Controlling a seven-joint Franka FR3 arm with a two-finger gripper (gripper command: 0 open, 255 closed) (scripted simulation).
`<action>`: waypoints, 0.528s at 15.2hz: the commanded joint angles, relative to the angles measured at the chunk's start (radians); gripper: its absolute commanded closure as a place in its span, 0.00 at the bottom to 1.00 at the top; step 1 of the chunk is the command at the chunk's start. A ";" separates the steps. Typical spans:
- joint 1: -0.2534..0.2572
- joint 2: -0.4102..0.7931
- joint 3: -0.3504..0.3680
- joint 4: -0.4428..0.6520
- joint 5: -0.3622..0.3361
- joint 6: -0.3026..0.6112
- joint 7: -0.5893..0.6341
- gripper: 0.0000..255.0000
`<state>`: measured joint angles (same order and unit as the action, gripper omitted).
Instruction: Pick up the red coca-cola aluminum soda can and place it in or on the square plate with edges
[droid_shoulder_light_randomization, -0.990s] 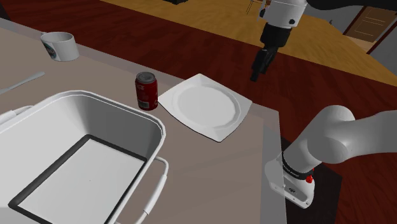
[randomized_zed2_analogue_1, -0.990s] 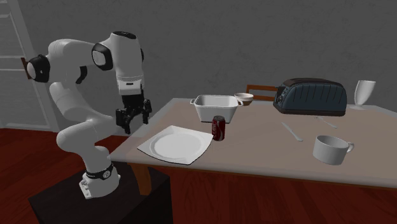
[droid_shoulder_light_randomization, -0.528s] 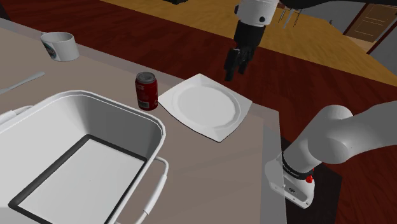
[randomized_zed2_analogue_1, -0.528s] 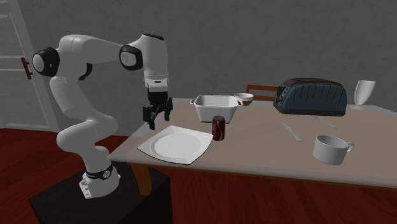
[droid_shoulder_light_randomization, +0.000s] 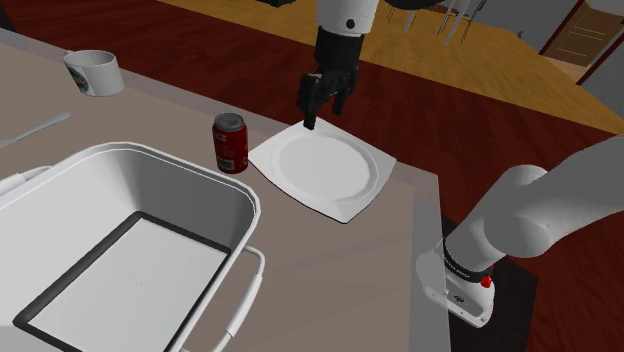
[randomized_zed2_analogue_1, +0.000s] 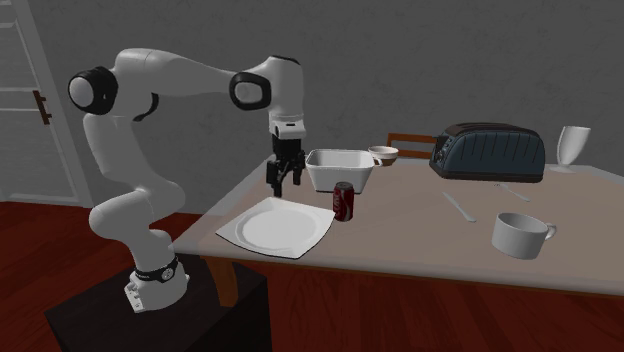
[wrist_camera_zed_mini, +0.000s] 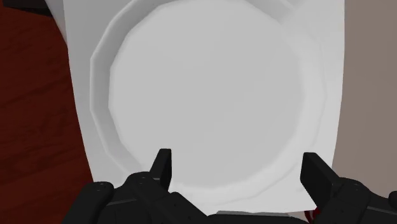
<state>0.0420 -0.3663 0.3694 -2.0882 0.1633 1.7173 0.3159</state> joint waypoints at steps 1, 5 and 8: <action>0.001 0.072 0.038 0.066 -0.018 0.013 0.054 0.00; 0.008 0.226 0.106 0.212 -0.080 0.023 0.164 0.00; 0.027 0.354 0.149 0.340 -0.148 0.015 0.251 0.00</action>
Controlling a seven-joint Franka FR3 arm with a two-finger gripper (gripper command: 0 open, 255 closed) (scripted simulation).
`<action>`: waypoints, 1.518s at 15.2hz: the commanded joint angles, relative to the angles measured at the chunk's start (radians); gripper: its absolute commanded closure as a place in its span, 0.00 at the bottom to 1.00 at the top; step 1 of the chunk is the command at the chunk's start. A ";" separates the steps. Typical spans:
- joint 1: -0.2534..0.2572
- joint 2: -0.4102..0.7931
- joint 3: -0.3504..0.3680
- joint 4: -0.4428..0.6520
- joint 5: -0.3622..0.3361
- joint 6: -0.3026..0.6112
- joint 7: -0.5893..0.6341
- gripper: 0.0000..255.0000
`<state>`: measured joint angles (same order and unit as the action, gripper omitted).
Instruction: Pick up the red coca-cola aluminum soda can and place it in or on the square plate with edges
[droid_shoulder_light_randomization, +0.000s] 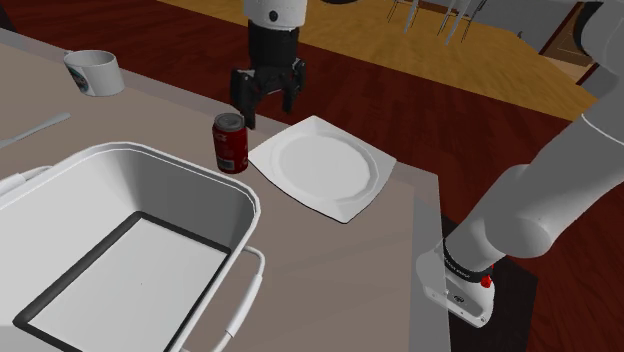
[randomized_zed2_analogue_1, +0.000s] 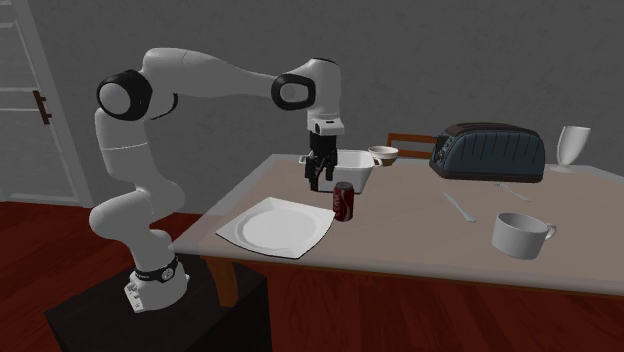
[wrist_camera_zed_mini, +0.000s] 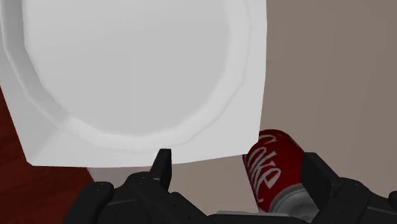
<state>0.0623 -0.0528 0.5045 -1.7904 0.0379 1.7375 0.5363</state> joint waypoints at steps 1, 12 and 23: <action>0.017 0.085 0.025 0.090 -0.048 -0.012 0.059 0.00; 0.068 0.241 0.045 0.161 -0.143 0.053 0.153 0.00; 0.067 0.241 0.045 0.161 -0.143 0.053 0.153 1.00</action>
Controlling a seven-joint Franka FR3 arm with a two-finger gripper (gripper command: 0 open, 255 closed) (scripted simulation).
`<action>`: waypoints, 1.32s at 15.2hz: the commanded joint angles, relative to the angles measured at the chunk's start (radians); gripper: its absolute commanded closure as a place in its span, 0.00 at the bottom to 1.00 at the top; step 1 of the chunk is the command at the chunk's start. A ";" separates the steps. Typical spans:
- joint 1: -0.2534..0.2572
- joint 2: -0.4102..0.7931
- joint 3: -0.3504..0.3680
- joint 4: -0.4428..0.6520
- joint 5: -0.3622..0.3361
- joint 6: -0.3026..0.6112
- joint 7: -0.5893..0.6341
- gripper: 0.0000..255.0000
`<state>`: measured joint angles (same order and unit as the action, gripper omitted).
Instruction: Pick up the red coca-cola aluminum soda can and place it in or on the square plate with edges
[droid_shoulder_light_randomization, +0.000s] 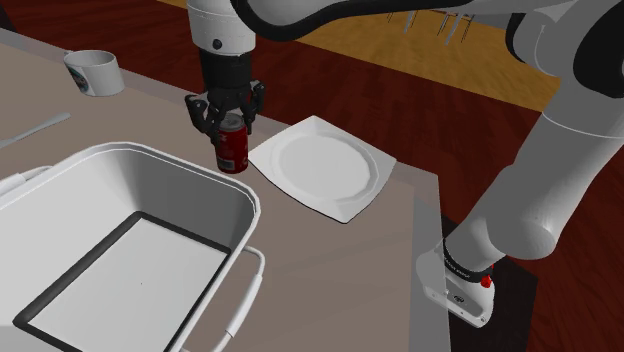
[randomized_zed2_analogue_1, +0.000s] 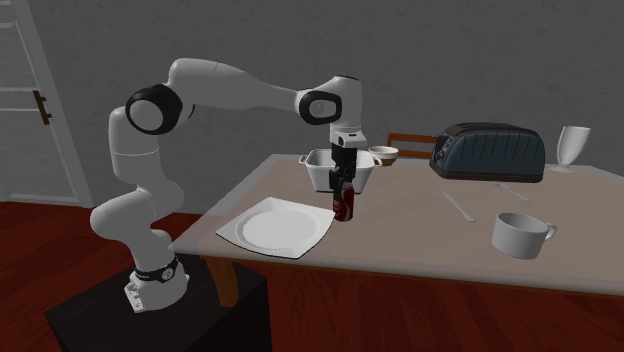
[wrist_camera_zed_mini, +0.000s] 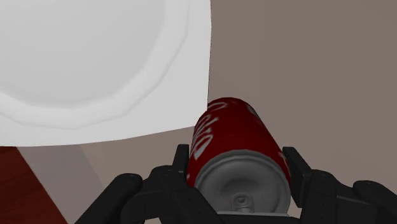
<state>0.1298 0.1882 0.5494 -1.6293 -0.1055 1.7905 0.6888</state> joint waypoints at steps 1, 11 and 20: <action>0.000 0.000 0.000 0.000 0.000 0.000 0.000 1.00; 0.003 0.001 0.002 0.055 0.000 -0.054 -0.001 1.00; 0.017 0.022 0.006 0.202 -0.010 -0.183 0.002 1.00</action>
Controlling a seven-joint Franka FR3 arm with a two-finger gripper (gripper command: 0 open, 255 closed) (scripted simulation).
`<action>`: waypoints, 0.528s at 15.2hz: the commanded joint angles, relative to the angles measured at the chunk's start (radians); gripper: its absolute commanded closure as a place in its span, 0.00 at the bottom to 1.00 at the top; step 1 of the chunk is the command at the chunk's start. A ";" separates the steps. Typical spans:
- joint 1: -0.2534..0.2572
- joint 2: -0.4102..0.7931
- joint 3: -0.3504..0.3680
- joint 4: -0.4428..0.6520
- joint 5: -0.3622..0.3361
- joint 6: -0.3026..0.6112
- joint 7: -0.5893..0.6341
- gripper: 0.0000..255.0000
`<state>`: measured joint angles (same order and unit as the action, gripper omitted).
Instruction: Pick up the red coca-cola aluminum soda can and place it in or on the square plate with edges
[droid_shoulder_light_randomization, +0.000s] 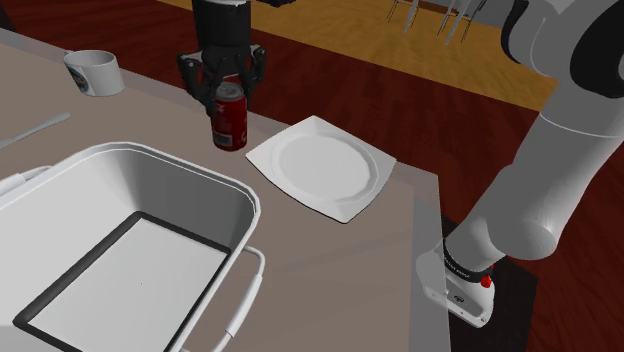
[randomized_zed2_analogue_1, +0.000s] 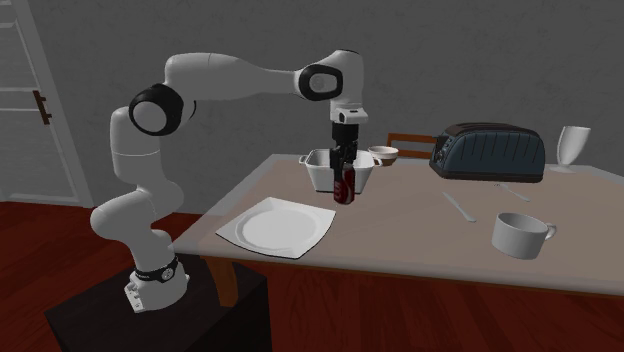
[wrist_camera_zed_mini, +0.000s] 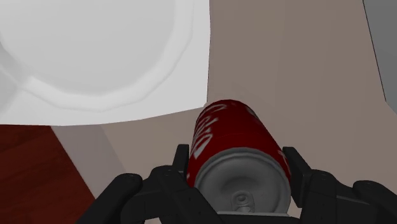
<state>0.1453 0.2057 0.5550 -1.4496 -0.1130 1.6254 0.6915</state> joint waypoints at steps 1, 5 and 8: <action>0.004 0.008 0.001 0.040 -0.004 -0.033 0.000 1.00; 0.016 0.028 0.003 0.120 -0.015 -0.095 0.004 1.00; -0.031 -0.074 -0.004 0.012 0.039 -0.074 -0.037 1.00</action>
<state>0.1353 0.1808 0.5538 -1.3868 -0.1000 1.5416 0.6734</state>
